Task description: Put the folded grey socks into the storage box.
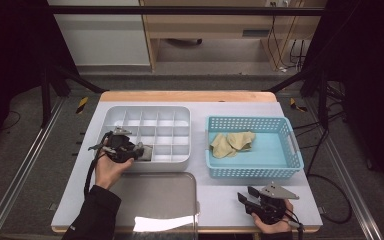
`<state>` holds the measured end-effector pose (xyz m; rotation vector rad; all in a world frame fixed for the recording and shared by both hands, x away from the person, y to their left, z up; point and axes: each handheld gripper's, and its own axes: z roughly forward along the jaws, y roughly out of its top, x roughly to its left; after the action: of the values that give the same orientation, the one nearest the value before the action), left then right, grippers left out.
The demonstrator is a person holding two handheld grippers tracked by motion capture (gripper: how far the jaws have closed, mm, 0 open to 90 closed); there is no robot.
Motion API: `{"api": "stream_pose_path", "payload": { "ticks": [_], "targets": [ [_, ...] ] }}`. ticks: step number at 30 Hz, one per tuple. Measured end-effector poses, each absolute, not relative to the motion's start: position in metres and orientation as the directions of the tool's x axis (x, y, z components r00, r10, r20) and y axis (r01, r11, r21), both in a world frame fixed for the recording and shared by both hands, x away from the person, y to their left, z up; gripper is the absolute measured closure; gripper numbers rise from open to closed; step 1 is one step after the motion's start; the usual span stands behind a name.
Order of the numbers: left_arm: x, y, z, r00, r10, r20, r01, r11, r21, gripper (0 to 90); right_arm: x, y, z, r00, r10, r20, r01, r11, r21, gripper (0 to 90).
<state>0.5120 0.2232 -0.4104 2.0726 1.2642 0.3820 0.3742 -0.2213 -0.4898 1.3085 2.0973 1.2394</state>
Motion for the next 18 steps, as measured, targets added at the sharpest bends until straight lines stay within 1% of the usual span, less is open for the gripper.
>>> {"api": "stream_pose_path", "payload": {
  "ticks": [9,11,12,13,16,17,18],
  "targets": [
    [0.513,0.219,-0.415,0.497,0.863,-0.094,0.673,-0.315,0.67,61.9,0.374,-0.222,-0.49,-0.5,0.856,0.13,0.527,0.181,0.83,52.0],
    [0.513,0.22,-0.415,0.496,0.862,-0.105,0.674,-0.306,0.672,57.6,0.374,-0.221,-0.49,-0.502,0.855,0.127,0.525,0.185,0.831,52.0],
    [0.513,0.223,-0.414,0.501,0.852,-0.153,0.68,-0.278,0.679,53.9,0.374,-0.221,-0.49,-0.503,0.856,0.125,0.524,0.187,0.831,52.0],
    [0.513,0.223,-0.414,0.501,0.852,-0.153,0.68,-0.278,0.679,52.8,0.374,-0.221,-0.49,-0.503,0.856,0.125,0.524,0.187,0.831,52.0],
    [0.509,0.229,-0.413,0.499,0.85,-0.171,0.669,-0.252,0.699,52.2,0.374,-0.222,-0.49,-0.5,0.856,0.13,0.526,0.181,0.831,51.9],
    [0.509,0.229,-0.413,0.499,0.85,-0.171,0.669,-0.252,0.699,52.8,0.374,-0.222,-0.49,-0.5,0.856,0.13,0.526,0.181,0.831,51.9],
    [0.507,0.23,-0.412,0.502,0.848,-0.173,0.662,-0.248,0.707,55.4,0.374,-0.222,-0.49,-0.5,0.856,0.131,0.527,0.181,0.83,51.9]
  ]
}}
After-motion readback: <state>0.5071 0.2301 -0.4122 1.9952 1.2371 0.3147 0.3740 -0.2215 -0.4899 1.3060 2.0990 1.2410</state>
